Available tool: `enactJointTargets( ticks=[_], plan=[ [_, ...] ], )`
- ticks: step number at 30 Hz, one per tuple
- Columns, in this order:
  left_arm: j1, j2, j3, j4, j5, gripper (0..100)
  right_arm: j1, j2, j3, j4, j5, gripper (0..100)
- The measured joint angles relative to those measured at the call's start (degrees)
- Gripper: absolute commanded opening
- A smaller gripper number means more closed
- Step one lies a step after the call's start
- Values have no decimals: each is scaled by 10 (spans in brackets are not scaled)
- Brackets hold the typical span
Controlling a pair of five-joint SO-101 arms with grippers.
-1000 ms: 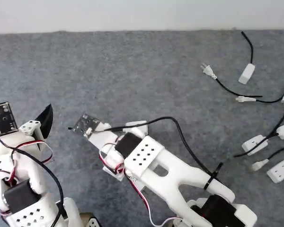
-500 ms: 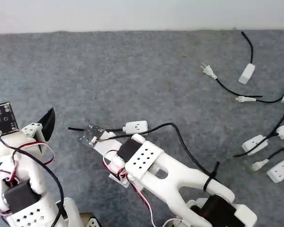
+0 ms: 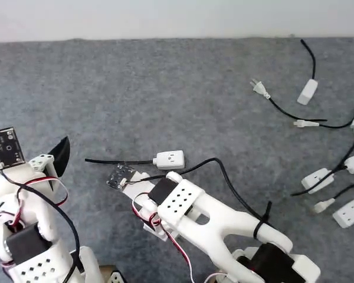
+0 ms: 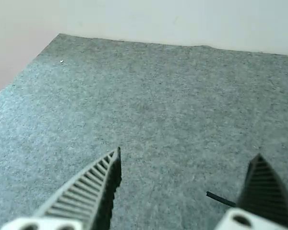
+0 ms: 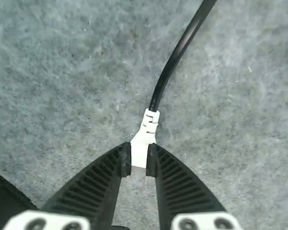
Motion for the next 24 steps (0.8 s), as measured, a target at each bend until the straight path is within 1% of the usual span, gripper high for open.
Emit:
enactJointTargets(
  ticks=[6,10,13,20,22,24],
  plan=[
    [0,0,0,0,0,397,0,34,2,-33,0,75],
    [0,0,0,0,0,397,-7,94,-1,-64,0,125],
    [0,0,0,0,0,397,-16,129,-4,-80,0,133],
    [-1,1,17,0,0,397,-22,130,-3,-88,-4,132],
    [-1,1,17,0,0,397,-22,130,-3,-89,-4,122],
    [0,1,17,0,0,397,-22,130,-4,-89,-4,65]
  ],
)
